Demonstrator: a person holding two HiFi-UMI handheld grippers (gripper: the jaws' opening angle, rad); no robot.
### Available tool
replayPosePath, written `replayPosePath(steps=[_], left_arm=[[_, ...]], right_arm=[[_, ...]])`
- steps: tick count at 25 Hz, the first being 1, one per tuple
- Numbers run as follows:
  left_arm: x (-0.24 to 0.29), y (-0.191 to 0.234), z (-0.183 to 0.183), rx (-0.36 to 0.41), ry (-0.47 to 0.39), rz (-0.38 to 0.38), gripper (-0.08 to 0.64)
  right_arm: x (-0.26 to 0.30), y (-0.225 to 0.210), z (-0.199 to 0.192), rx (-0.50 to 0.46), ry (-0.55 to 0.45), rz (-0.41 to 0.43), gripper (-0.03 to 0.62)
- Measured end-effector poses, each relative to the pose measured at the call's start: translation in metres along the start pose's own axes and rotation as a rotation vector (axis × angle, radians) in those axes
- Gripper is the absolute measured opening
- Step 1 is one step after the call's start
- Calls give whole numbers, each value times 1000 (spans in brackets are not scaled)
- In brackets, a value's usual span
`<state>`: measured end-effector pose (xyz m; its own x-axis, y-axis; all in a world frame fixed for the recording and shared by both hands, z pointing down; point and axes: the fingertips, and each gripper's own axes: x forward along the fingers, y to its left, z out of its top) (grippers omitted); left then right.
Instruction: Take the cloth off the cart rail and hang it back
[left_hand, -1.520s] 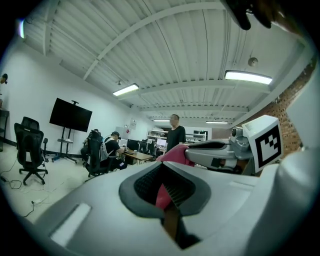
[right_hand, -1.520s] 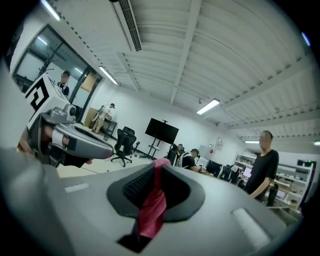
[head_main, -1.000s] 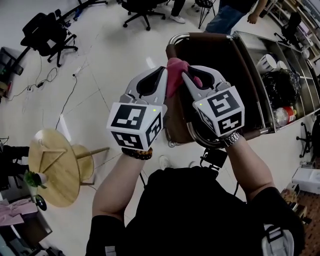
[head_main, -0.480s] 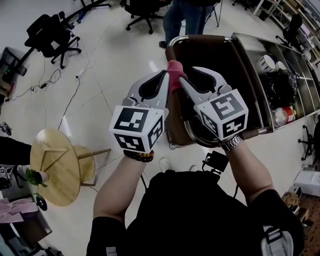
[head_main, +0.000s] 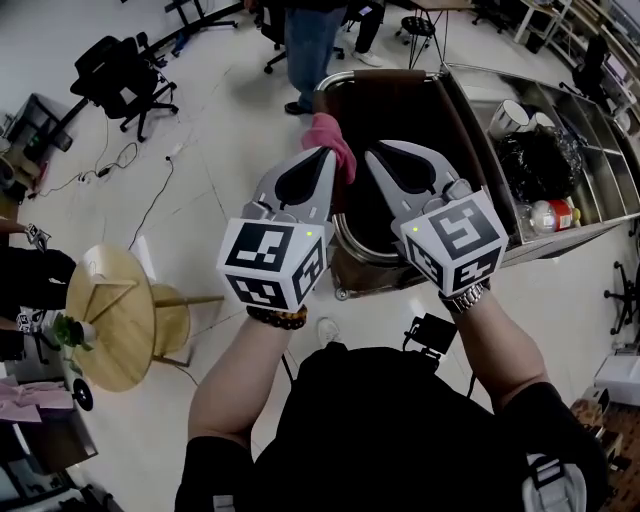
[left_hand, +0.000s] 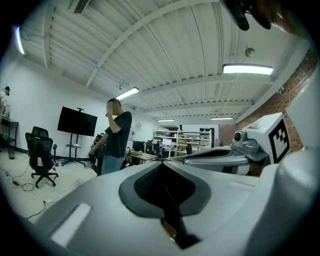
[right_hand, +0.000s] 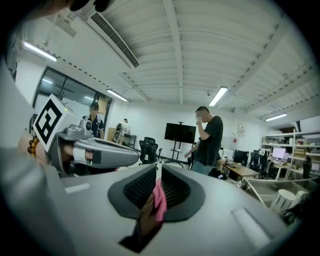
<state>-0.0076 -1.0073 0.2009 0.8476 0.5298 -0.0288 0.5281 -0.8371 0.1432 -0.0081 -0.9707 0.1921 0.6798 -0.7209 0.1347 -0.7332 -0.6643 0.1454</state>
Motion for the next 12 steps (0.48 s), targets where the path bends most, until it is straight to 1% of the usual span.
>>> replayPosePath(steps=[4, 9, 12], left_arm=[[-7, -47, -1, 28, -16, 28, 3], [-23, -104, -4, 57, -32, 73, 3], [-29, -138, -13, 70, -29, 98, 3]], right_arm=[[-50, 1, 6, -12, -62, 19, -5], [-110, 10, 6, -17, -115, 63, -5], [-143, 11, -4, -11, -130, 88, -5]])
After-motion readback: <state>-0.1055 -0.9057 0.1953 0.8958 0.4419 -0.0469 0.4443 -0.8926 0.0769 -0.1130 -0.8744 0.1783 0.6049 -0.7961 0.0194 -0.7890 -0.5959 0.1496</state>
